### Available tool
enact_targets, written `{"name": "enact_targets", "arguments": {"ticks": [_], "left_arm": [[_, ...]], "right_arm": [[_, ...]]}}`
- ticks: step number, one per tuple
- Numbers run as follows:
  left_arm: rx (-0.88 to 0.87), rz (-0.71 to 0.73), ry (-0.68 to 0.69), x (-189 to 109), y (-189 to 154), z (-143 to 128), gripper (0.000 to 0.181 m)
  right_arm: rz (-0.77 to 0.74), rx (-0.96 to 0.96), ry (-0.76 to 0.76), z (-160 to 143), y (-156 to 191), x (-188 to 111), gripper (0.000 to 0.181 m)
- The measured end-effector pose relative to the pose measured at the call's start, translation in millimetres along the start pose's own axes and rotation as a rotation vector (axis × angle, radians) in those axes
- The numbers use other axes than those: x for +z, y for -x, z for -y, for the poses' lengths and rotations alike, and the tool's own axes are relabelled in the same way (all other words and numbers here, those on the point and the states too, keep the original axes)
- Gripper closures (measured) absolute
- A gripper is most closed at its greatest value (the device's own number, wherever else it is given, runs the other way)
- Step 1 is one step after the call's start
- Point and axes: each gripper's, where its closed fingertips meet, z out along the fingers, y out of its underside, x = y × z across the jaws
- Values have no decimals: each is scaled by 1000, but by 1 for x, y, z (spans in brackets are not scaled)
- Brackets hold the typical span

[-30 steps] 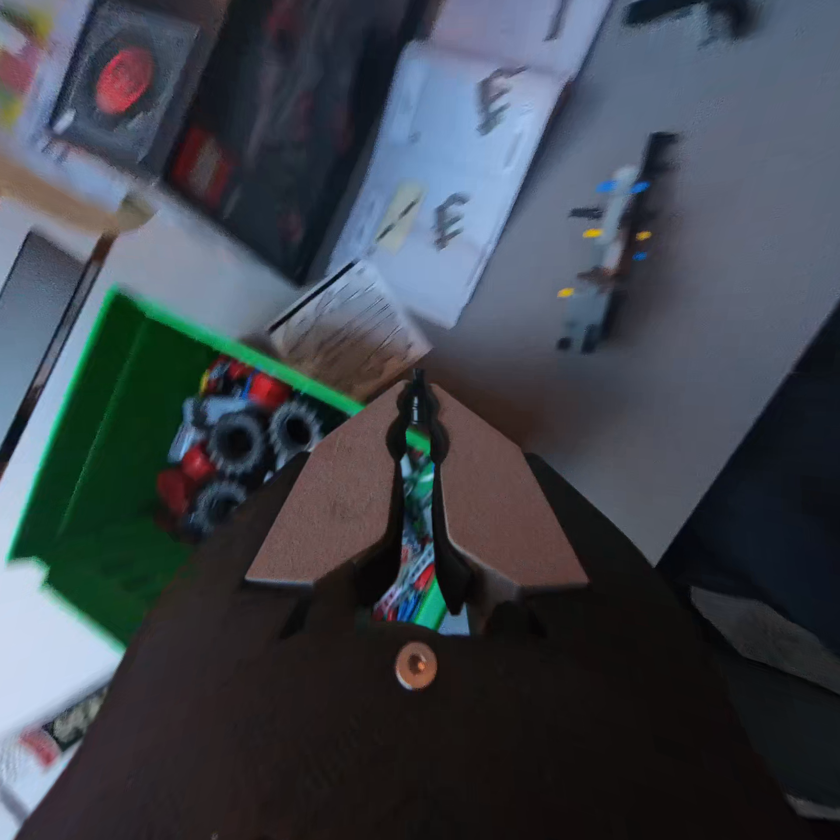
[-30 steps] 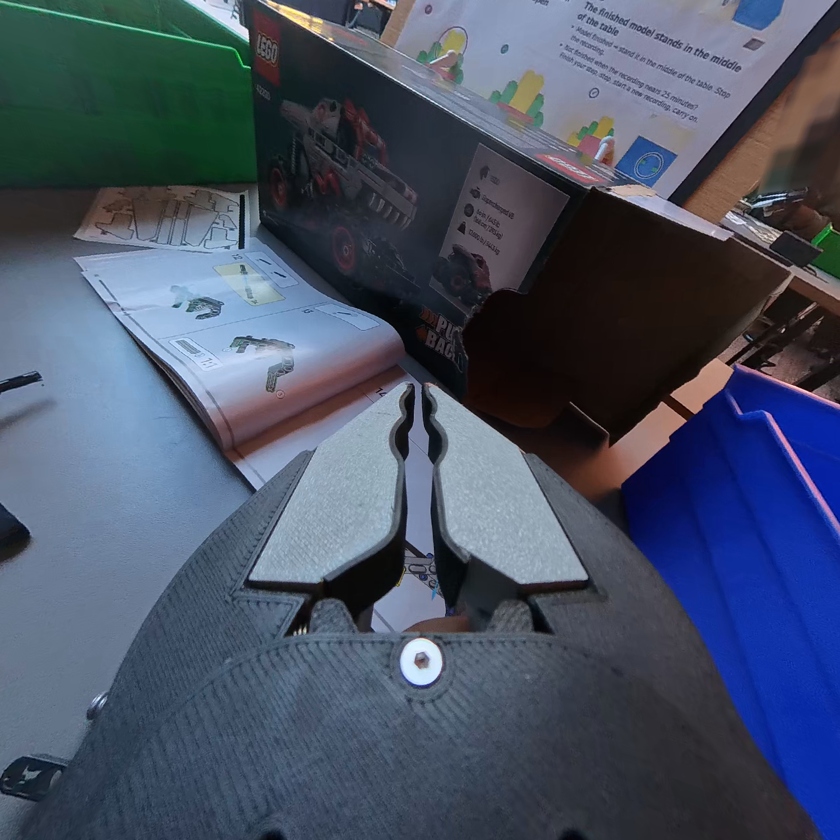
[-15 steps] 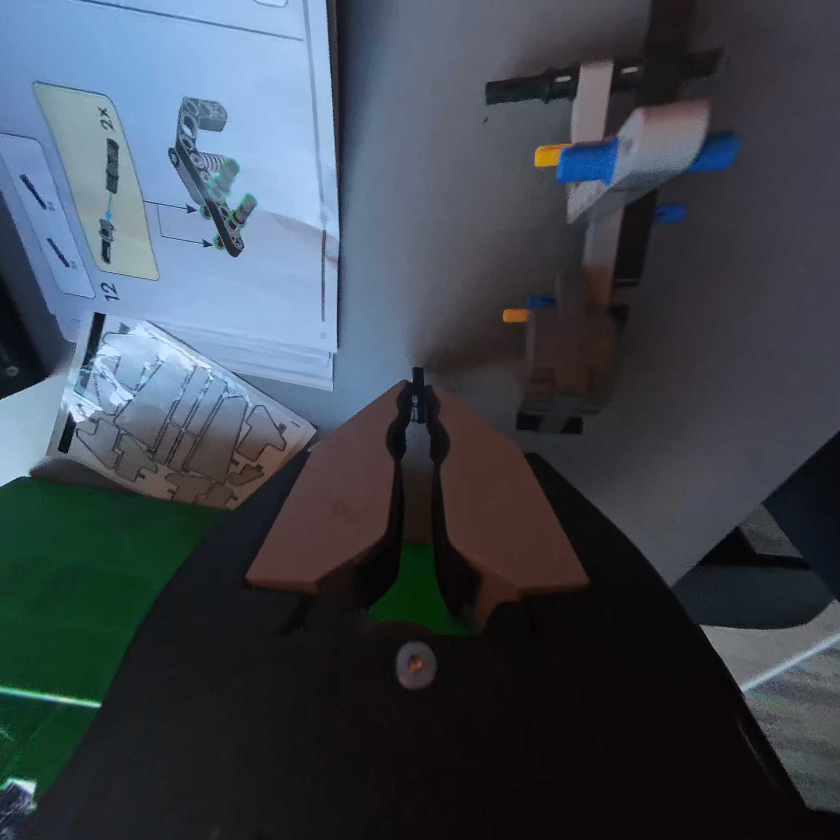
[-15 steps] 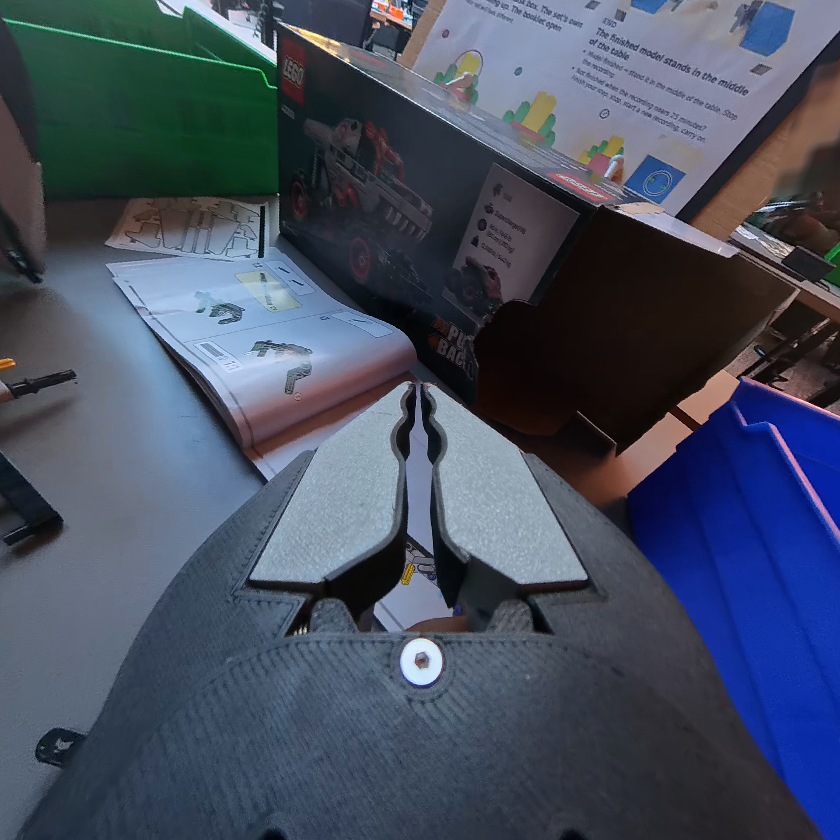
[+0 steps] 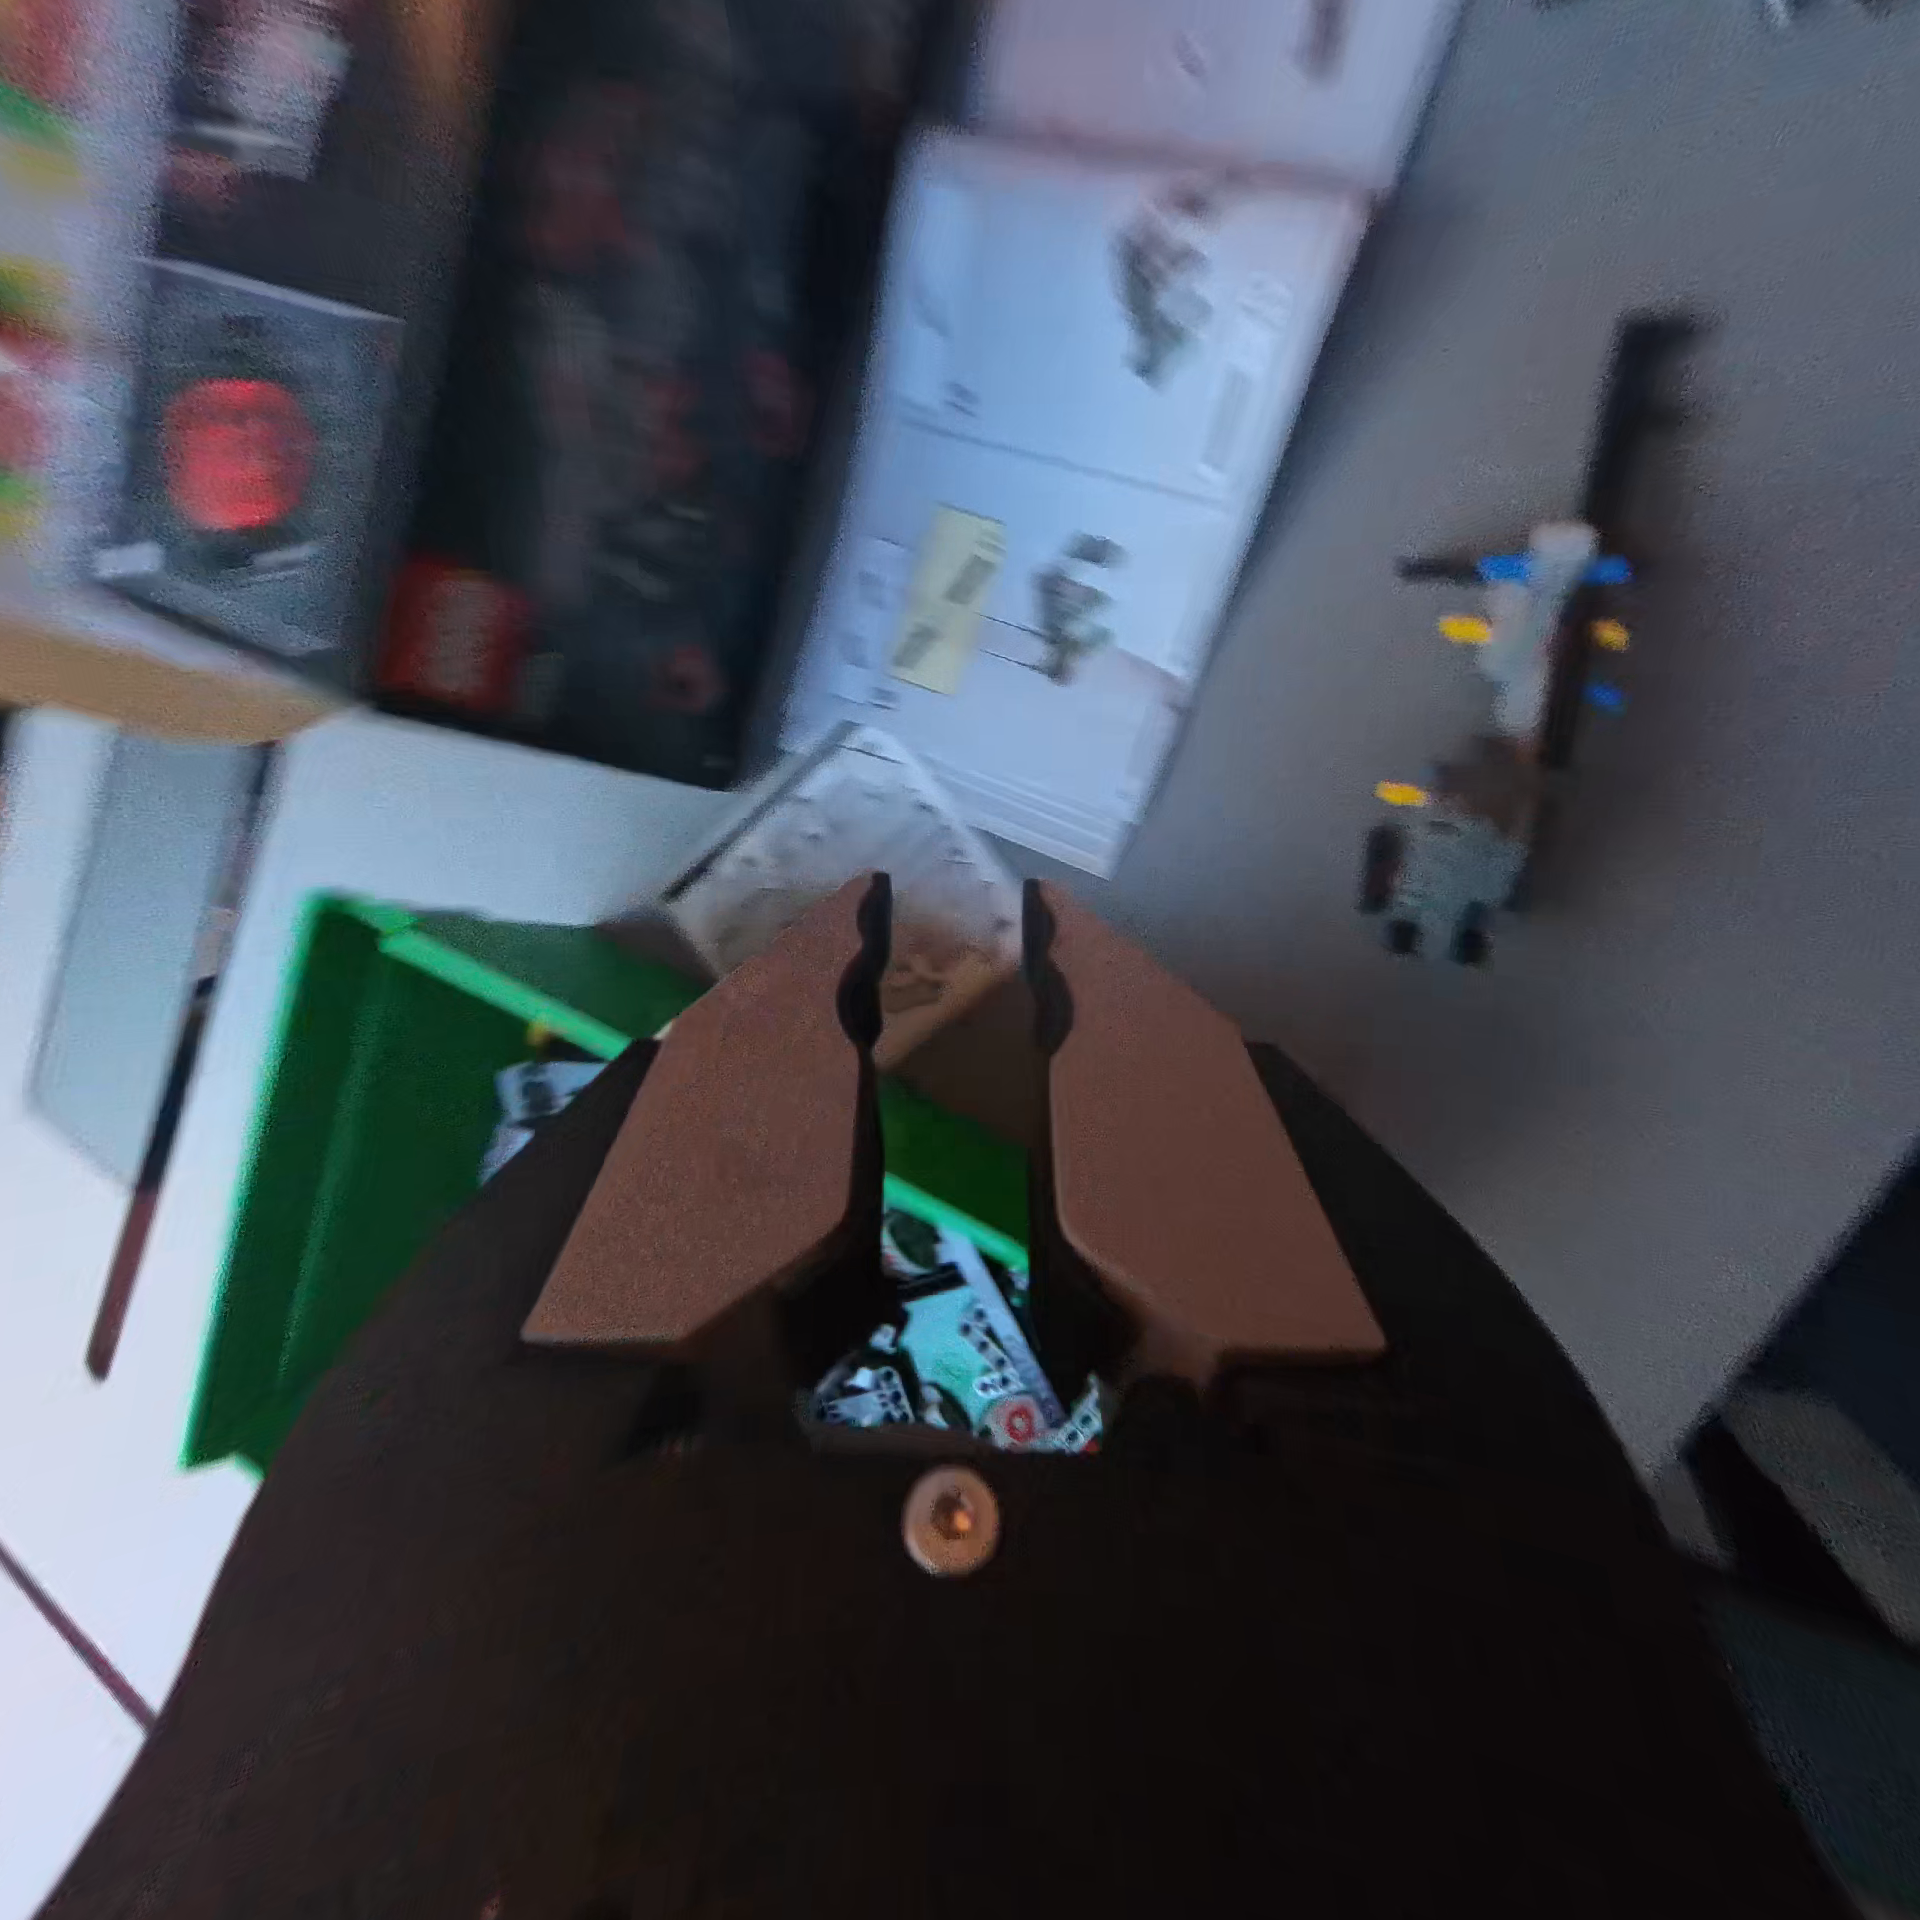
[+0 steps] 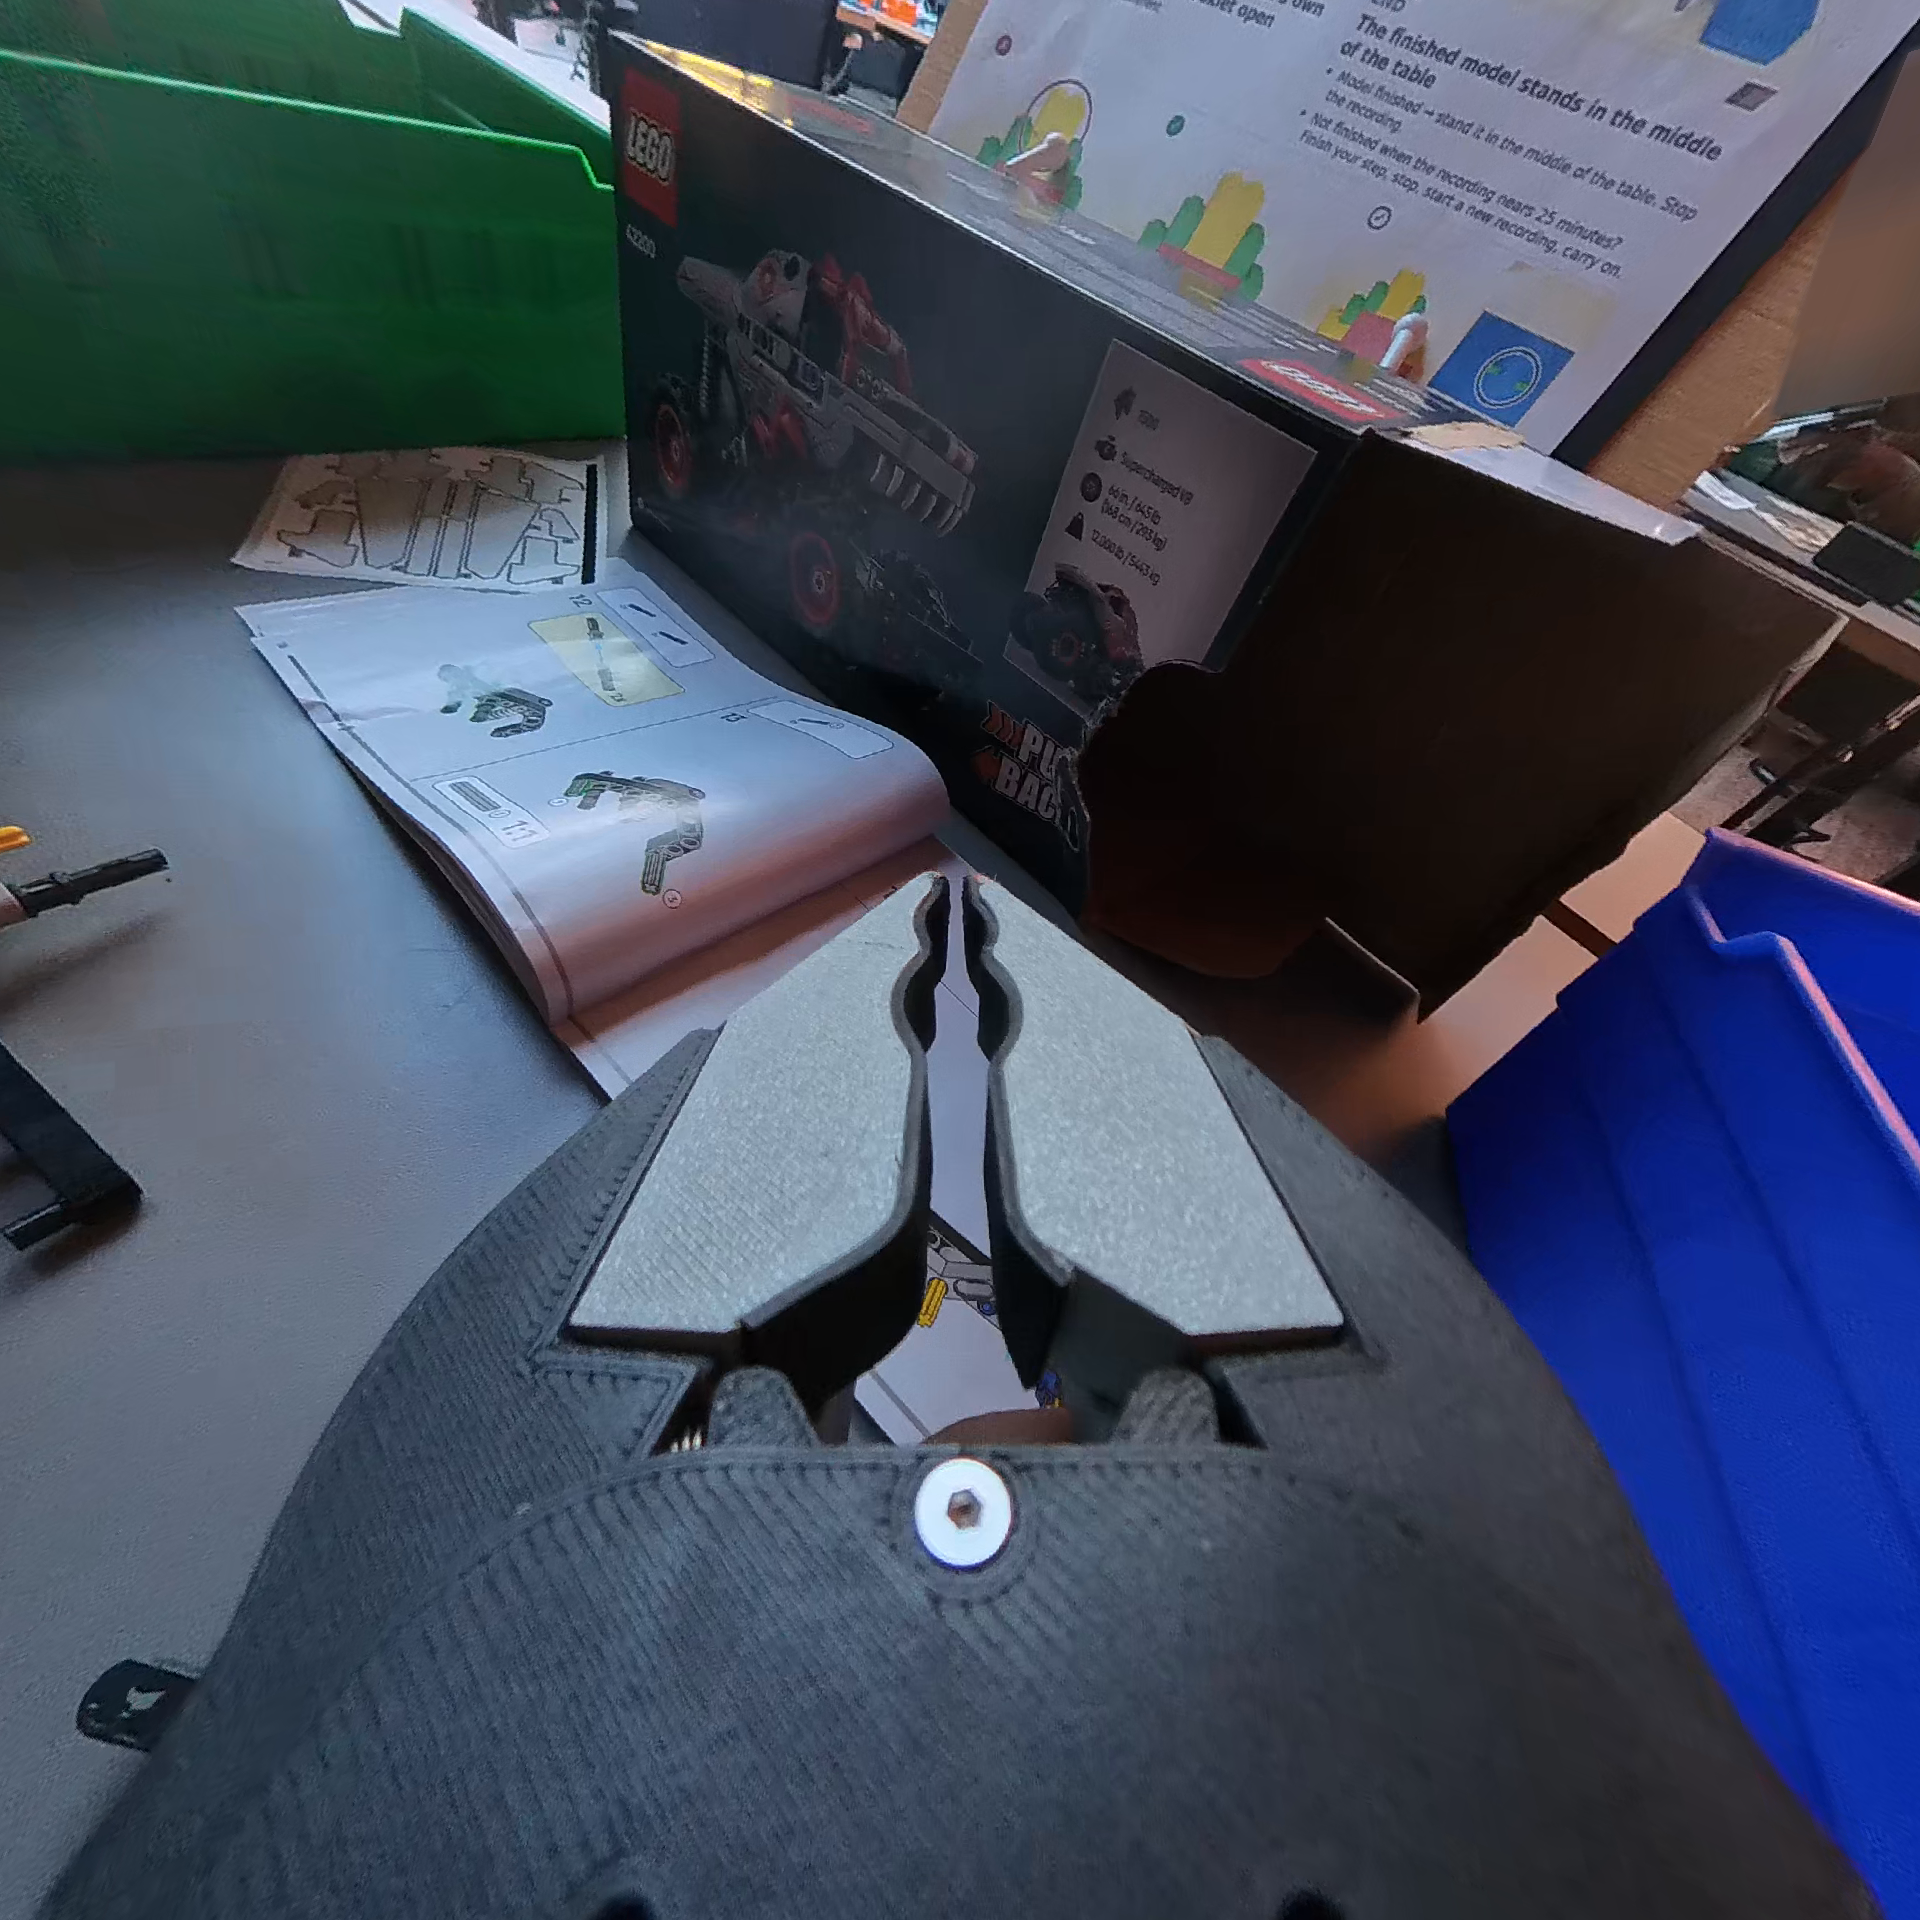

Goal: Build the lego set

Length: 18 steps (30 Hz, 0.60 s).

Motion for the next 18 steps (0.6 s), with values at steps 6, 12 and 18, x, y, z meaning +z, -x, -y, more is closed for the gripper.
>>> {"name": "enact_targets", "arguments": {"ticks": [6, 12, 18], "left_arm": [[-305, 199, -388, -47, 67, -28, 160], [-470, 329, -619, -71, 110, -52, 161], [-586, 327, -683, -63, 130, -74, 162]], "right_arm": [[-20, 22, -12, 0, -8, 0, 181], [3, 75, -57, 5, -14, -1, 177], [-6, 130, -66, 4, -22, -1, 174]]}}
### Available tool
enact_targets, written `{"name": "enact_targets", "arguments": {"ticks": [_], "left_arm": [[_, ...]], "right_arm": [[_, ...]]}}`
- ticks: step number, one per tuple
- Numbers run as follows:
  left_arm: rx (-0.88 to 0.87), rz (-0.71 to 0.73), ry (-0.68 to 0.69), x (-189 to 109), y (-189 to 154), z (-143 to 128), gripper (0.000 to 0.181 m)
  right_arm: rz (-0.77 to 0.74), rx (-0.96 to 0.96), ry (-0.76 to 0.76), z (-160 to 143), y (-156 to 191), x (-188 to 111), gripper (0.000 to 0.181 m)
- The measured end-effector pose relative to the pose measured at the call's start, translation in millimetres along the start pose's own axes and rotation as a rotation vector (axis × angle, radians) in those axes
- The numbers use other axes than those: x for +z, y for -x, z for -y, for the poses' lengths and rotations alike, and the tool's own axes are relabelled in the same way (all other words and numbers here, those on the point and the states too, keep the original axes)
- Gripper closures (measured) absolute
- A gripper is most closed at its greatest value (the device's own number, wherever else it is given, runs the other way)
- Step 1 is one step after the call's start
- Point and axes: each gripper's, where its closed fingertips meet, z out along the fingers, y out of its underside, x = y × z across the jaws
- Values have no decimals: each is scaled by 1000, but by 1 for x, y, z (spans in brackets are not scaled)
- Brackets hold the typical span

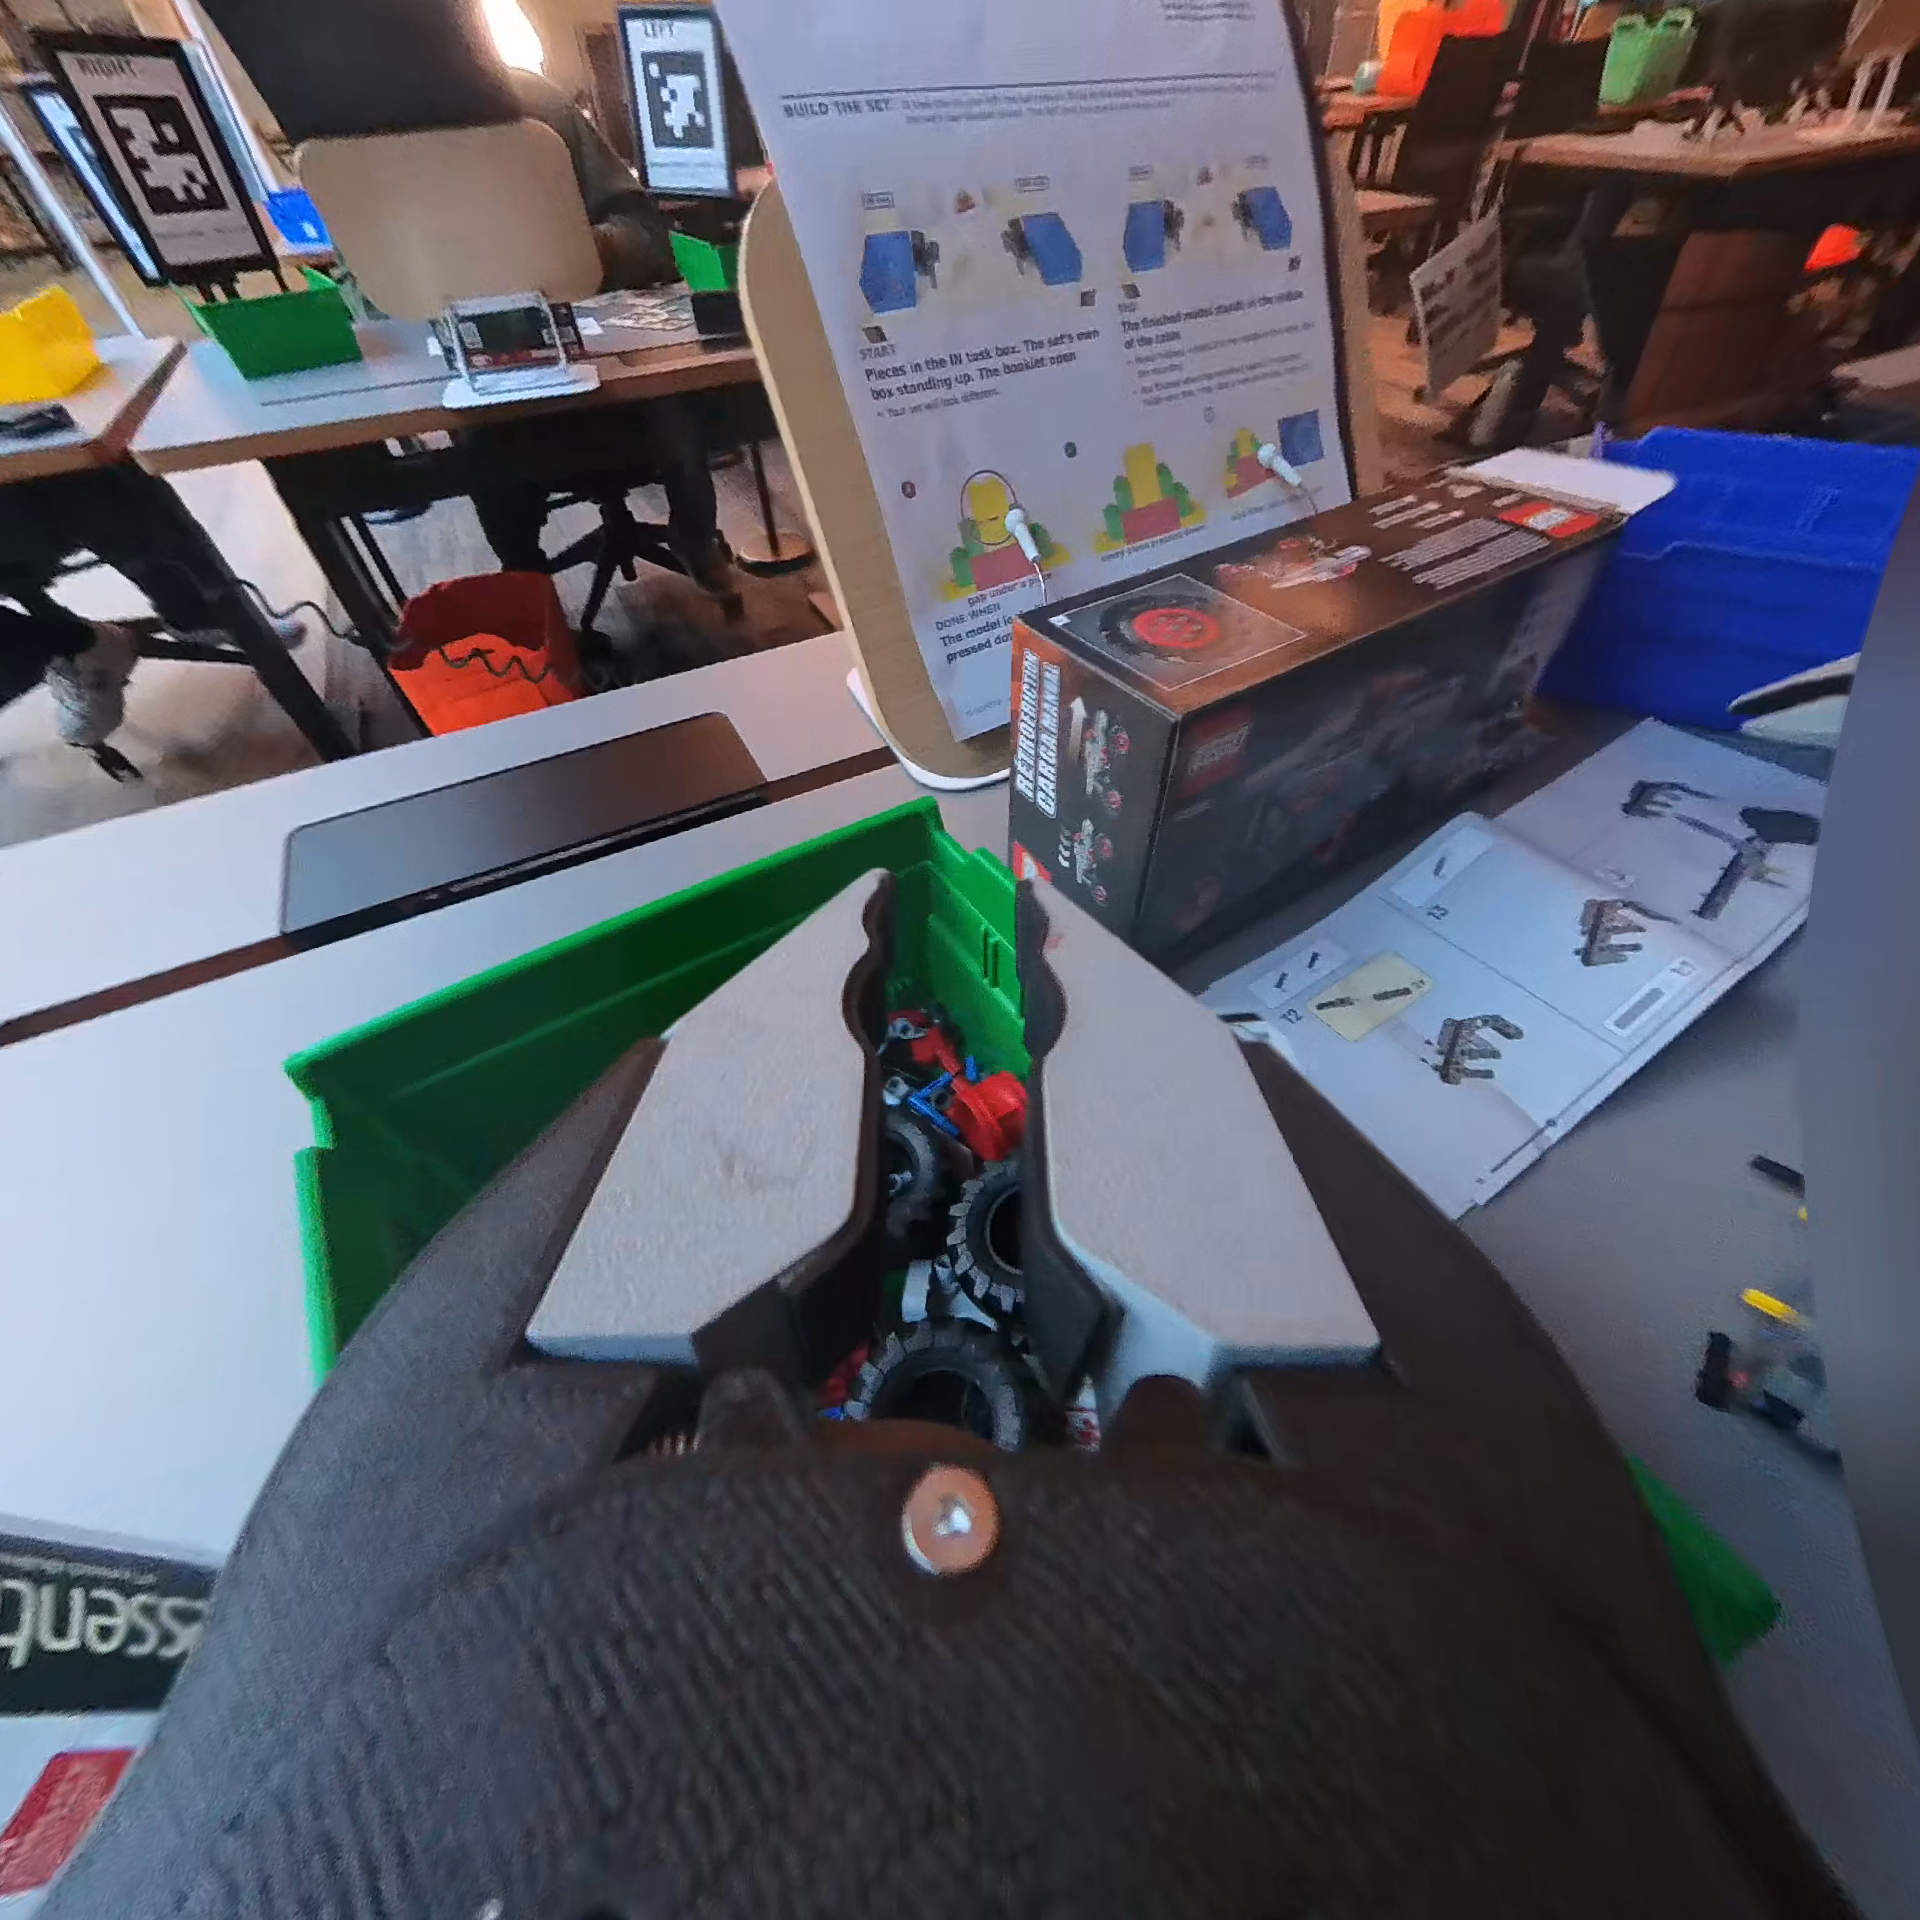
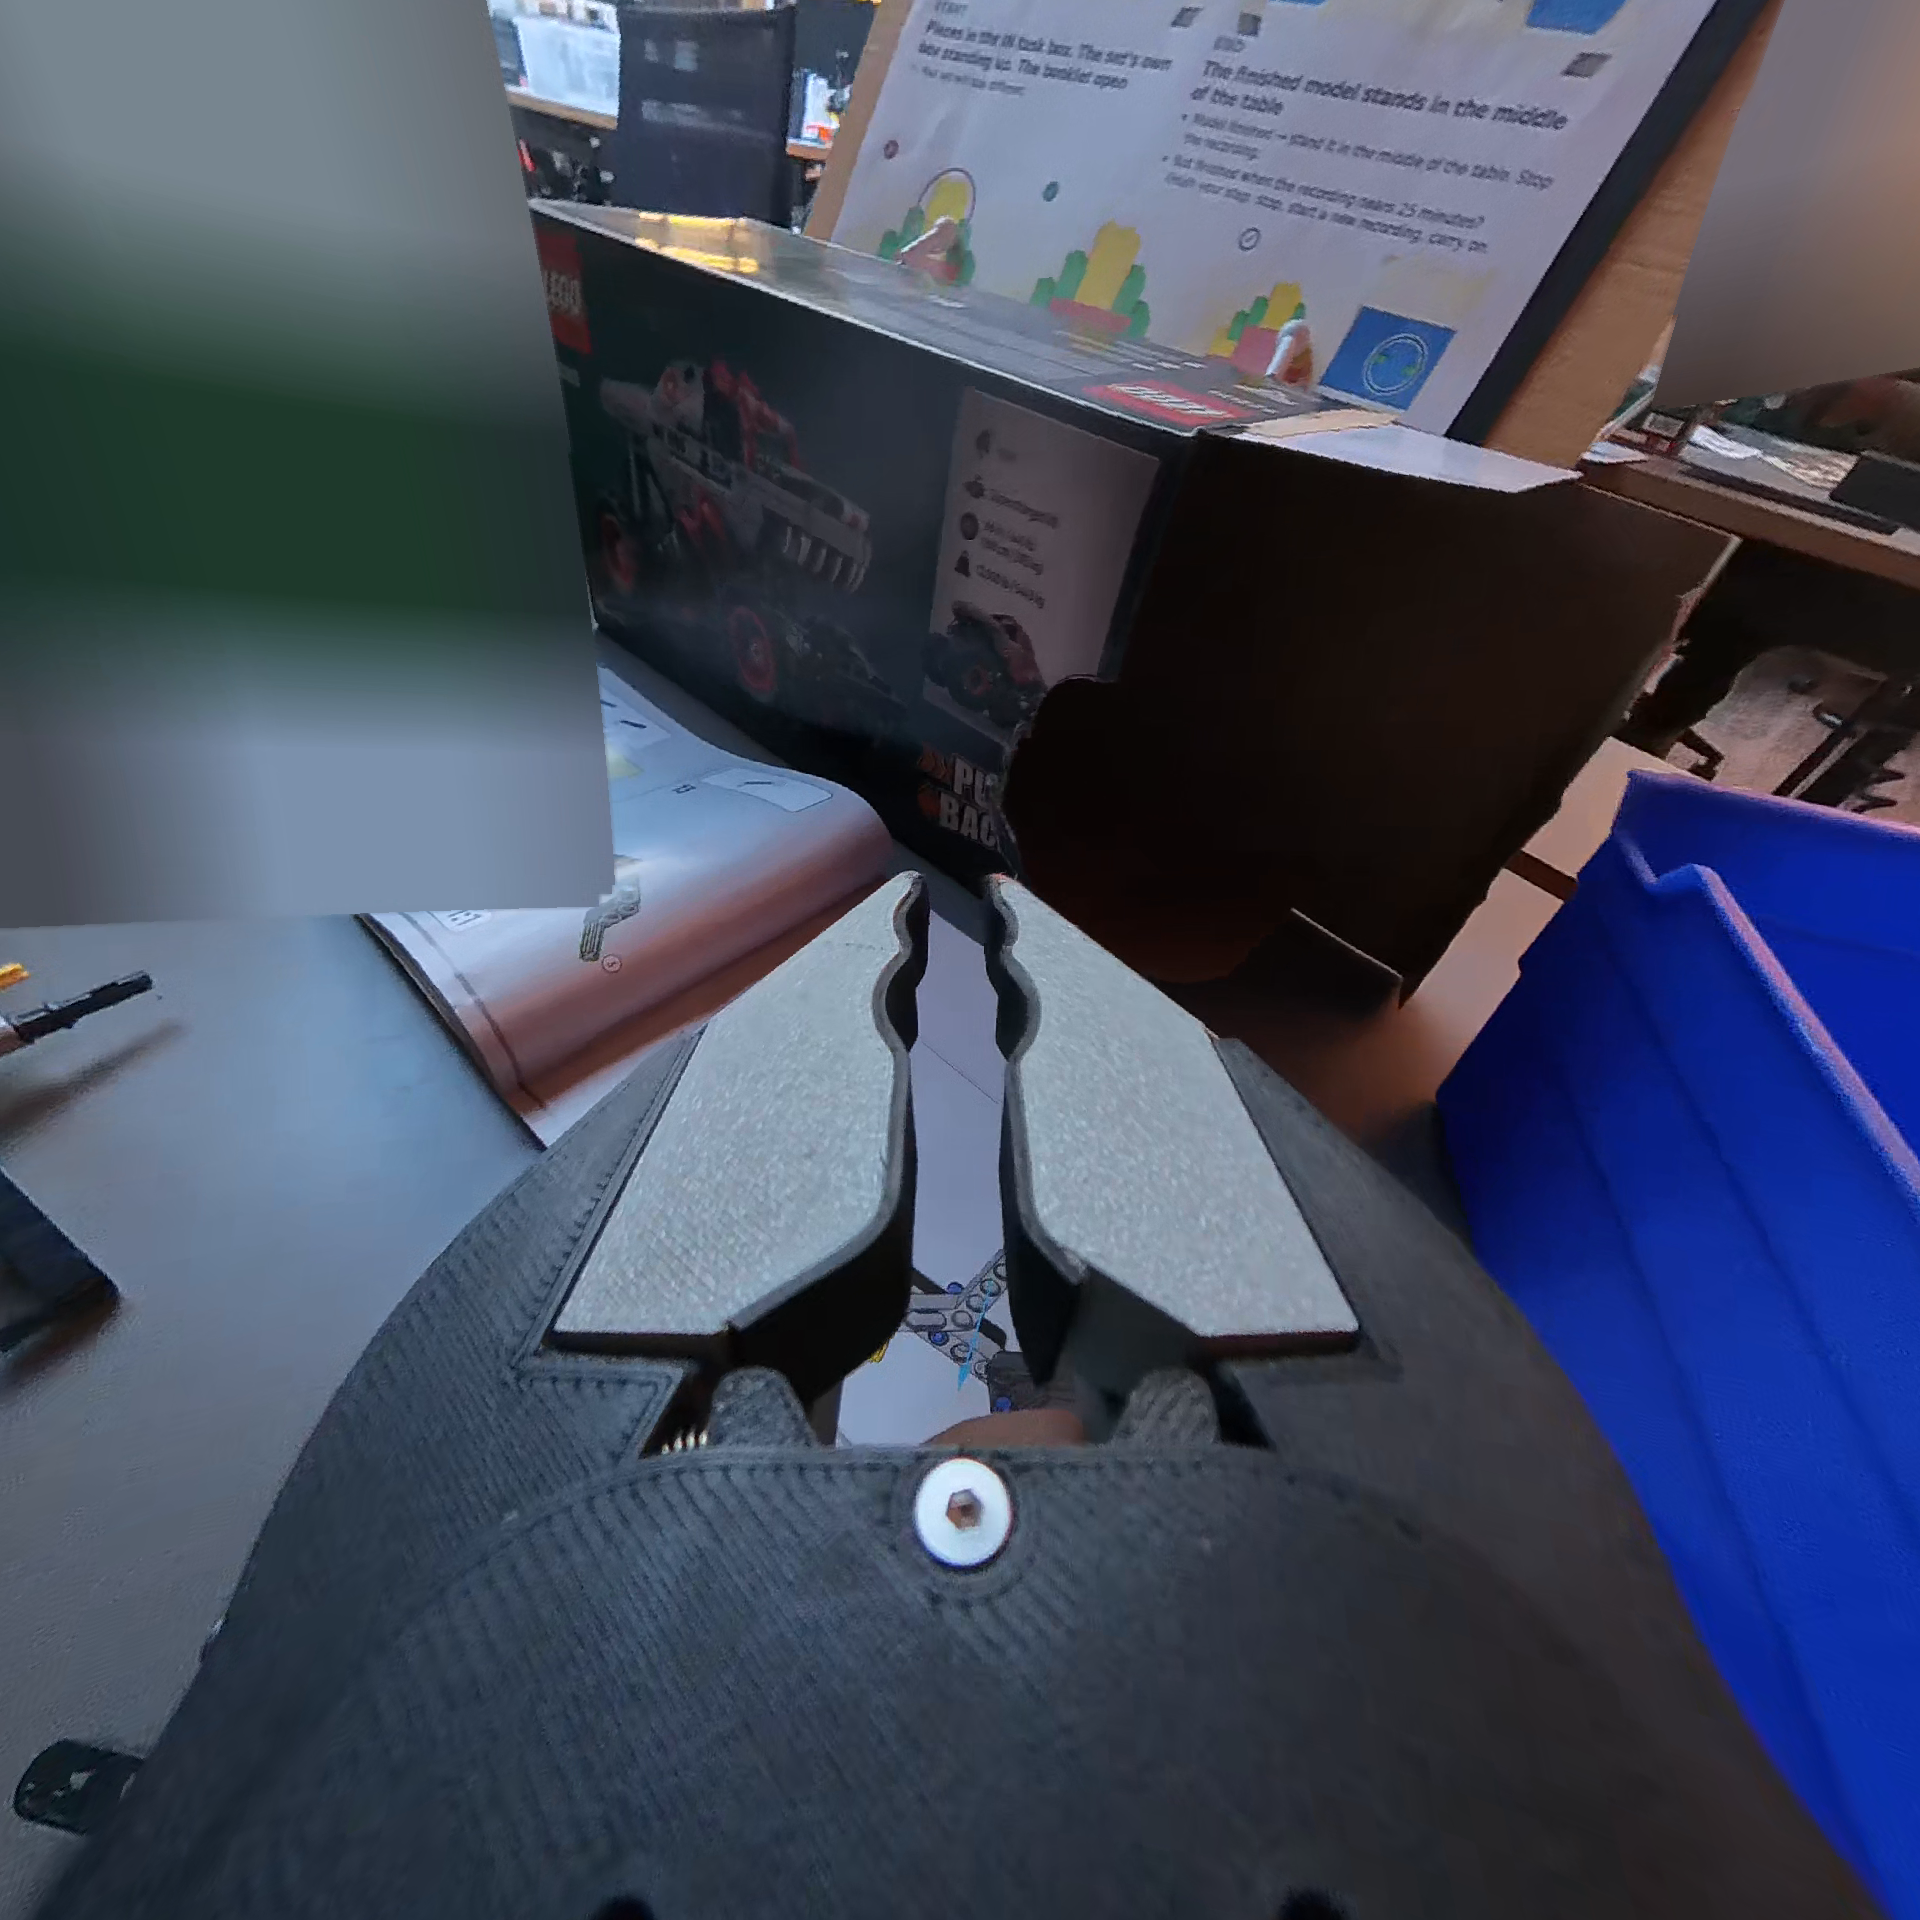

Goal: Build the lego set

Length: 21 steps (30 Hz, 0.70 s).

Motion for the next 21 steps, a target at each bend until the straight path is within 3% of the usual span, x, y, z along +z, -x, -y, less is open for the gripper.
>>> {"name": "enact_targets", "arguments": {"ticks": [9, 14, 21], "left_arm": [[-68, 8, -16, -6, 14, -7, 160], [-71, 45, 12, -3, 25, -16, 162], [-169, -223, 124, 14, -7, -47, 150]], "right_arm": [[-8, -18, 4, 0, -1, 0, 175], [-47, -125, 25, -4, -9, 2, 177], [-116, -124, 30, -5, -21, 1, 177]]}}
